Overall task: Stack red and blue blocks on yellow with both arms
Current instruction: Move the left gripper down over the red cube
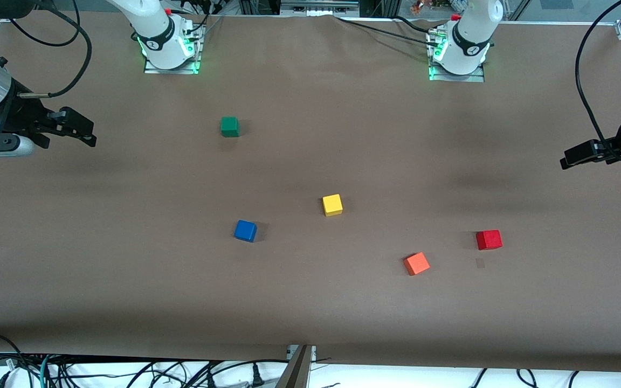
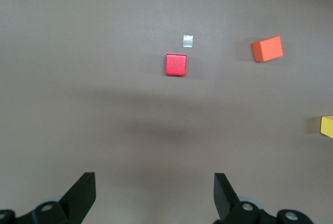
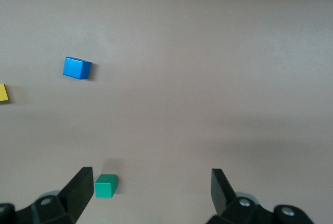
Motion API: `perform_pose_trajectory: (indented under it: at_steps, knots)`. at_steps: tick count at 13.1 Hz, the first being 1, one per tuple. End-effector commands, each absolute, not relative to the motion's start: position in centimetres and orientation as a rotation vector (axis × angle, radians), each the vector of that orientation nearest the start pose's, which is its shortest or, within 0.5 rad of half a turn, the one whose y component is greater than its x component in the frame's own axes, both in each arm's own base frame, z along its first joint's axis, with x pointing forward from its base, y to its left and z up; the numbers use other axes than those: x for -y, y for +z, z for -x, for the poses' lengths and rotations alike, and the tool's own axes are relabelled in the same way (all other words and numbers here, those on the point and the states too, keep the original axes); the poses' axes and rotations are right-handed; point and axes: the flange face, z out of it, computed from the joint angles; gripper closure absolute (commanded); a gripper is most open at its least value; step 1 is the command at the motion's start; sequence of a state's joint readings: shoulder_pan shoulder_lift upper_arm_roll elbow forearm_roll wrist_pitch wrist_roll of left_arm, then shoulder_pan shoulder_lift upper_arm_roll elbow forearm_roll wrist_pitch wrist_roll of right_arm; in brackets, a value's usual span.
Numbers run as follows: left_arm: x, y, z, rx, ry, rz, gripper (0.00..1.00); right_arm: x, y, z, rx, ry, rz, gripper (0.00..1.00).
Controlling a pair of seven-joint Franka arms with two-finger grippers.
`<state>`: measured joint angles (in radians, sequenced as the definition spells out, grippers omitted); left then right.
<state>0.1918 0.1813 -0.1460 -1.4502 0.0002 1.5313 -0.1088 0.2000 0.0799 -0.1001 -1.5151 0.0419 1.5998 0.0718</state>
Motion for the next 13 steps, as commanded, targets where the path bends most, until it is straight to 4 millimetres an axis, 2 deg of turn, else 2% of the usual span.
perform_pose_trajectory:
  at_steps: [1,4,6,7,8,11,13]
  knots:
    - [-3.5,57.6,-59.8,0.239,0.128,3.155,0.0,-6.2,61.3,-58.0,0.055,-0.01,3.118,0.0]
    - [-3.5,57.9,-60.3,0.241,0.06,3.159,0.0,-6.1,61.0,-58.1,0.05,0.0,3.12,0.0]
    - [-3.2,56.4,-61.4,0.233,0.052,3.165,0.0,-5.8,60.8,-58.1,0.043,0.009,3.12,0.0]
    - [-3.4,54.8,-62.1,0.234,0.055,3.166,0.0,-5.7,60.8,-58.1,0.041,0.014,3.121,0.0]
    - [-3.4,51.9,-62.6,0.235,0.105,3.167,0.0,-5.6,60.8,-58.1,0.038,0.014,3.121,0.0]
    - [-3.7,47.3,-64.0,0.253,0.082,3.171,0.0,-5.3,60.6,-58.1,0.029,0.021,3.121,0.0]
    - [-3.8,43.1,-65.5,0.246,0.064,3.18,0.0,-5.1,60.2,-58.3,0.024,0.032,3.122,0.0]
